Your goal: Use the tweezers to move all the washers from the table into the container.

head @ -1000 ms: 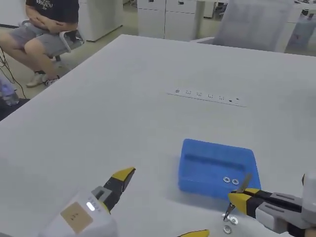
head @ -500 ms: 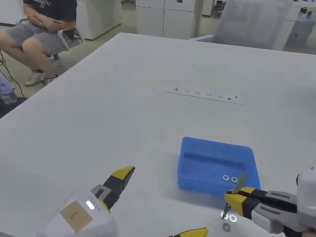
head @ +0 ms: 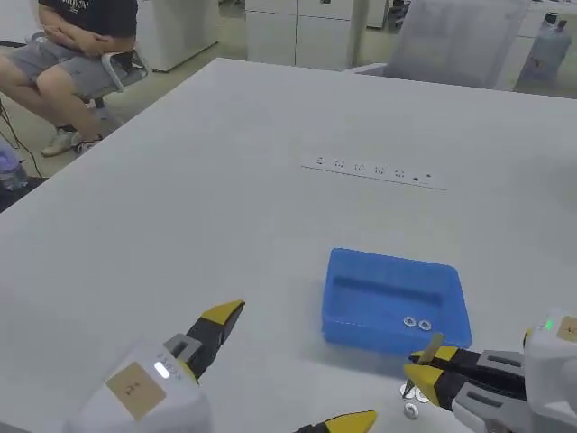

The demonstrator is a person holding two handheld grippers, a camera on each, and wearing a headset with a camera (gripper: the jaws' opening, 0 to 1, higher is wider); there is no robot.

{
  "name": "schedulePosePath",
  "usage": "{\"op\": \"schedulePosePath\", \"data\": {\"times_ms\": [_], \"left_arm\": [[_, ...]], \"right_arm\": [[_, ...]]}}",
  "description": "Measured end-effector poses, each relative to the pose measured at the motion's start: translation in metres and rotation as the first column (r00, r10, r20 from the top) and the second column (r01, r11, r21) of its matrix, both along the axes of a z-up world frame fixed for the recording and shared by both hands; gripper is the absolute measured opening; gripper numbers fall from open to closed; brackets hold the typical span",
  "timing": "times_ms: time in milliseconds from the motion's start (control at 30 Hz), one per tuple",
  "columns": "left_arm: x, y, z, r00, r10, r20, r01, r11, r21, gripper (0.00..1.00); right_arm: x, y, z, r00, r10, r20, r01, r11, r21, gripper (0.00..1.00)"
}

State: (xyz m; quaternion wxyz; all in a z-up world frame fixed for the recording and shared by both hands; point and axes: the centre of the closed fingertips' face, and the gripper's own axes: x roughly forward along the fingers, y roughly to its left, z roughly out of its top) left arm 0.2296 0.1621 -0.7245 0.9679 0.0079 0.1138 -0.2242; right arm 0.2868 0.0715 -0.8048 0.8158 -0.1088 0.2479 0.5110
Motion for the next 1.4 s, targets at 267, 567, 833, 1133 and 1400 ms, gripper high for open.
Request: {"op": "schedulePosePath", "data": {"times_ms": [267,567,833,1133,1400], "left_arm": [[0.0,0.0,0.0,1.0,0.001,0.0,-0.001,1.0,-0.003,0.89],[0.0,-0.001,0.0,1.0,-0.005,0.003,0.005,1.0,0.003,0.88],[-0.001,-0.001,0.0,1.0,-0.005,0.002,0.005,1.0,0.007,0.88],[0.0,0.001,-0.001,1.0,0.003,0.002,-0.003,1.0,0.025,0.87],[0.0,0.002,-0.003,1.0,0.003,-0.004,-0.003,1.0,0.031,0.86]], "right_arm": [[0.019,0.0,0.051,0.993,-0.099,-0.064,0.11,0.974,0.197,0.02],[0.037,0.004,0.072,0.994,-0.109,-0.031,0.113,0.97,0.214,0.03],[0.06,0.008,0.068,0.991,-0.131,-0.036,0.136,0.97,0.201,0.03],[0.089,0.015,0.042,0.985,-0.142,-0.1,0.156,0.976,0.153,0.03],[0.098,0.017,0.02,0.979,-0.145,-0.14,0.161,0.981,0.108,0.03]]}}
